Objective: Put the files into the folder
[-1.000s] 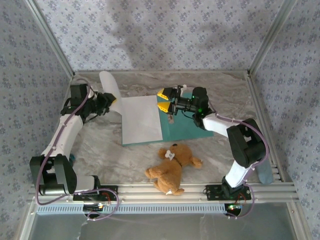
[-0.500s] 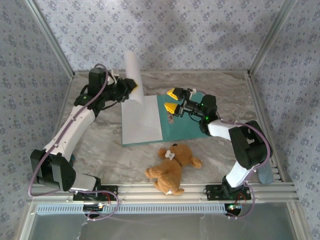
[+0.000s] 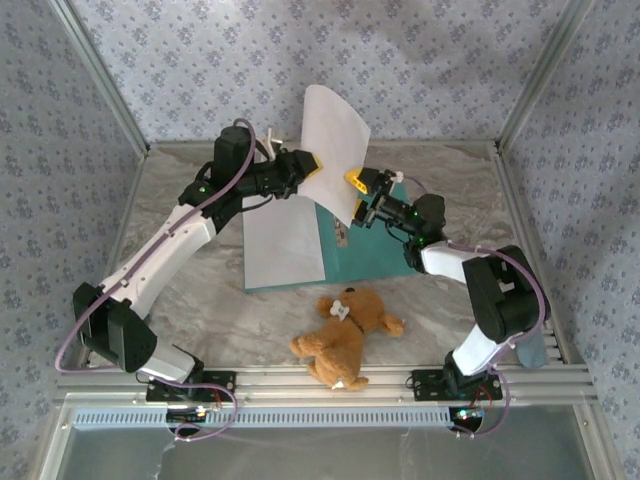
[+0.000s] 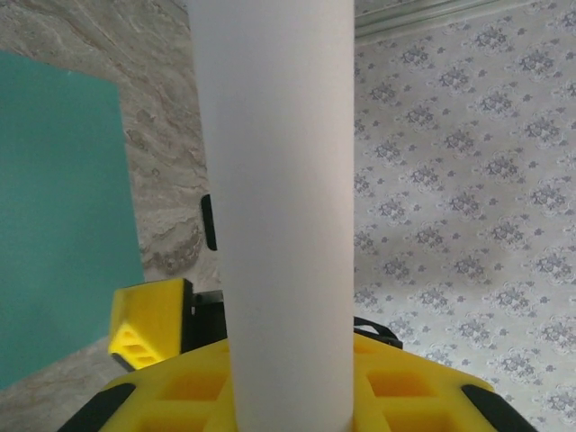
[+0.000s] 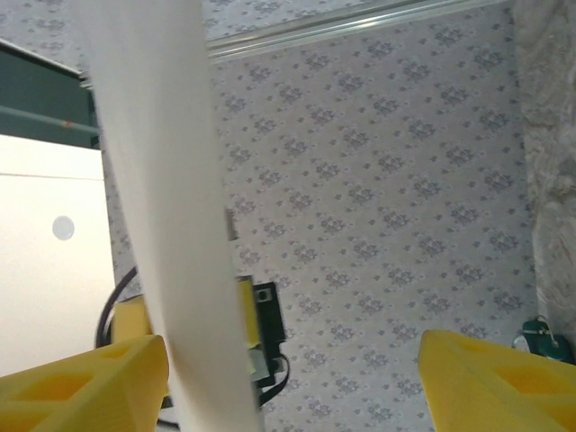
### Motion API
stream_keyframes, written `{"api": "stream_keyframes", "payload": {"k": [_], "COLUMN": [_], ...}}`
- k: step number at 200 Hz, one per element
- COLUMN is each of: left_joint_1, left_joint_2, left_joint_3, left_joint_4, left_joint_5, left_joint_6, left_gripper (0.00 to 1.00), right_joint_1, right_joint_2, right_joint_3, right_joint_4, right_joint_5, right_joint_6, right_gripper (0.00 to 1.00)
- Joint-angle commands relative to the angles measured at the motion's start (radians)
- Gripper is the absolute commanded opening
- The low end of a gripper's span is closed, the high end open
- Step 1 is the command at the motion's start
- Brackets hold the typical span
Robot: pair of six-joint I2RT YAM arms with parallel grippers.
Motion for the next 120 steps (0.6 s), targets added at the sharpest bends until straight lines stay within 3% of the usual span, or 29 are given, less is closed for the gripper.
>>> {"api": "stream_keyframes", "payload": {"k": [1, 32, 49, 120], "left_joint_1": [0.003, 0.003, 0.006, 0.034], "left_joint_2": [-0.037, -0.064, -0.075, -0.077], "left_joint_3": [-0.045, -0.074, -0.081, -0.093], "left_joint_4": [0.019, -0.054, -0.087, -0.067], "left_joint_5": [0.042, 0.092, 0.096, 0.159], "left_joint_6": [-0.025, 0.022, 0.051, 0.066], "left_gripper": [0.24, 0.25, 0.25, 0.25], "right_joint_1": [-0.022, -0.042, -0.046, -0.052], "right_joint_2": [-0.046, -0.066, -0.068, -0.068], "right_joint_3": [0.001, 0.017, 0.028, 0.036], "right_joint_4": [0.076, 0.060, 0.059, 0.035], "right_joint_5": [0.009, -0.021, -0.033, -0.080], "right_joint_6": [0.018, 0.014, 0.015, -0.002], "right_gripper": [0.76, 0.73, 0.67, 0.54]}}
